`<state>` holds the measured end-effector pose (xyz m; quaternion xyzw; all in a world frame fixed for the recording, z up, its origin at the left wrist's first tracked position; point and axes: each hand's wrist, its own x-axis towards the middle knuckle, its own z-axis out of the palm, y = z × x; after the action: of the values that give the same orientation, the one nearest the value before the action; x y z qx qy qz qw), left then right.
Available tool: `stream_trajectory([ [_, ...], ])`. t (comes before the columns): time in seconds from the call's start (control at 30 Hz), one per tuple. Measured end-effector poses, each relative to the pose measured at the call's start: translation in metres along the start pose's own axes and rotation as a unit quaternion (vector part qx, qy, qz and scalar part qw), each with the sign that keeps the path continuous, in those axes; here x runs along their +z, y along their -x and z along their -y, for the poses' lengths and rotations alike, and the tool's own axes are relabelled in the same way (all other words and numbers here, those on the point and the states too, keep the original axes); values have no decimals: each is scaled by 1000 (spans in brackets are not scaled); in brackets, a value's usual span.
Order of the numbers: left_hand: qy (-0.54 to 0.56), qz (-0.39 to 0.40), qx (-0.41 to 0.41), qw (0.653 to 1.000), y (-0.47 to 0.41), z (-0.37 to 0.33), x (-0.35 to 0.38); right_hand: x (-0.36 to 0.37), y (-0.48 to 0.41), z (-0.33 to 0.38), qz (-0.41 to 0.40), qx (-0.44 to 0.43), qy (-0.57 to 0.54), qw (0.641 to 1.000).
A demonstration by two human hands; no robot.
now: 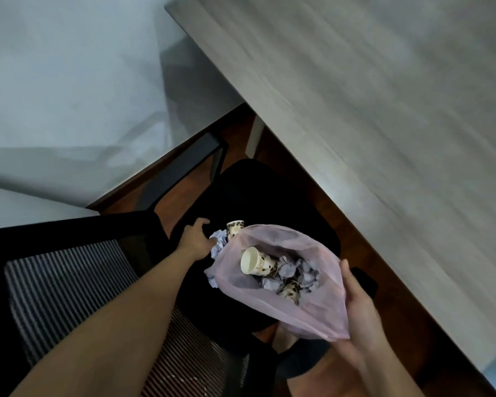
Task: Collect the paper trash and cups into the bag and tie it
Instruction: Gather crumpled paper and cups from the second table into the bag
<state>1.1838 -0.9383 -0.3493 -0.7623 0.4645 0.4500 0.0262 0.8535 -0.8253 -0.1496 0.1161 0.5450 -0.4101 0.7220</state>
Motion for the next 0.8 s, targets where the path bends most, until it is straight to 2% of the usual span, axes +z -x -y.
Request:
stream_trajectory([
  [0.13, 24, 46, -40, 998, -14, 11, 44, -8, -18, -2, 4, -9, 4, 1000],
  [0.33, 2, -14, -45, 999, -16, 13, 52, -3, -27, 0, 28, -4, 4, 1000],
  [0.4, 47, -48, -57, 996, -8, 4, 34, -1, -27, 2, 33, -6, -4, 999],
  [0.47, 164, -60, -43, 984, 5, -15, 12, 3, -23, 4, 42, -7, 8, 999],
  [0.53, 291, 5, -14, 957, 25, -38, -13, 10, -17, 5, 44, -14, 12, 999],
  [0.6, 382, 152, -2, 911, 47, -56, -35, 22, -9, 4, 59, -16, 12, 998],
  [0.7, 355, 362, -5, 862, 79, -71, -53, 46, 5, 1, 60, -21, 31, 997],
  [0.73, 328, 405, -7, 853, 88, -74, -55, 51, 6, -1, 64, -25, 32, 997],
  [0.8, 290, 442, -16, 849, 101, -81, -52, 61, 9, -3, 76, -21, 36, 996],
])
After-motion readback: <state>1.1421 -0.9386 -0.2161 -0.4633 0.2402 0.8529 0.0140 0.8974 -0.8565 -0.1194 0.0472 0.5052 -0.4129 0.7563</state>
